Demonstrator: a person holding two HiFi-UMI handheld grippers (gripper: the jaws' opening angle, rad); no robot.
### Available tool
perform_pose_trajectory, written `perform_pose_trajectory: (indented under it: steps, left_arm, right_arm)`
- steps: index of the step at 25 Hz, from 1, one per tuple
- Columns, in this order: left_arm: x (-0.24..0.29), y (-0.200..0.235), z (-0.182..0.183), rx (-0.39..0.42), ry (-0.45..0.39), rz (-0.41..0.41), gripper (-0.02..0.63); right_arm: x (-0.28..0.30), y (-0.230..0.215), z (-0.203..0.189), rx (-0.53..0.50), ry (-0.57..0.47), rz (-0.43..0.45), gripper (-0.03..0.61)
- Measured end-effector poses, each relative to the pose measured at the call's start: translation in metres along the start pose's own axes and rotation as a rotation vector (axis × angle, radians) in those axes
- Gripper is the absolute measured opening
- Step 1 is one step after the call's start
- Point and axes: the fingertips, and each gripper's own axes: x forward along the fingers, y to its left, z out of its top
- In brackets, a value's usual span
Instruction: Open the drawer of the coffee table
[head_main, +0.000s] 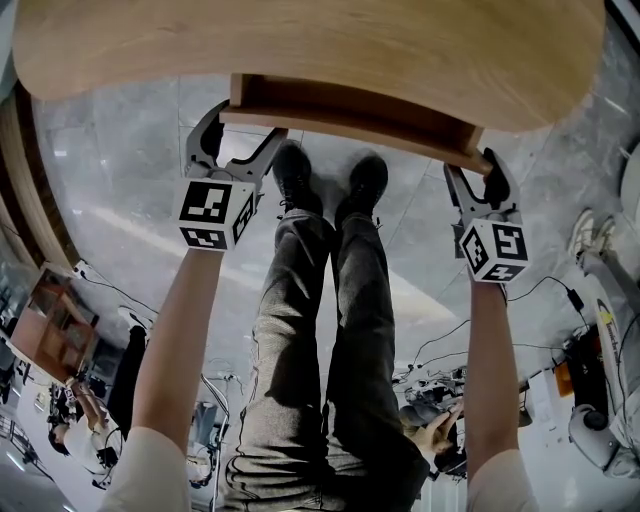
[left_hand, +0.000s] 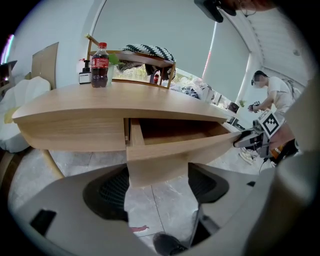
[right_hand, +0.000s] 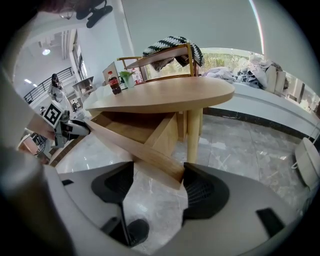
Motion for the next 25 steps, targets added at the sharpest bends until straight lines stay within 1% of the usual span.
perform_pose_trajectory:
  steps: [17, 25]
  left_arm:
    - [-0.025, -0.009, -0.029, -0.01, 0.019, 0.006, 0.383]
    - [-0.036, -0.015, -0.043, -0.03, 0.036, 0.014, 0.383]
  right_arm:
    - [-0.018, 0.022, -0.027, 0.018, 0.014, -0.008, 0.327]
    - [-0.027, 0.031, -0.043, 0.026, 0.03, -0.006, 0.327]
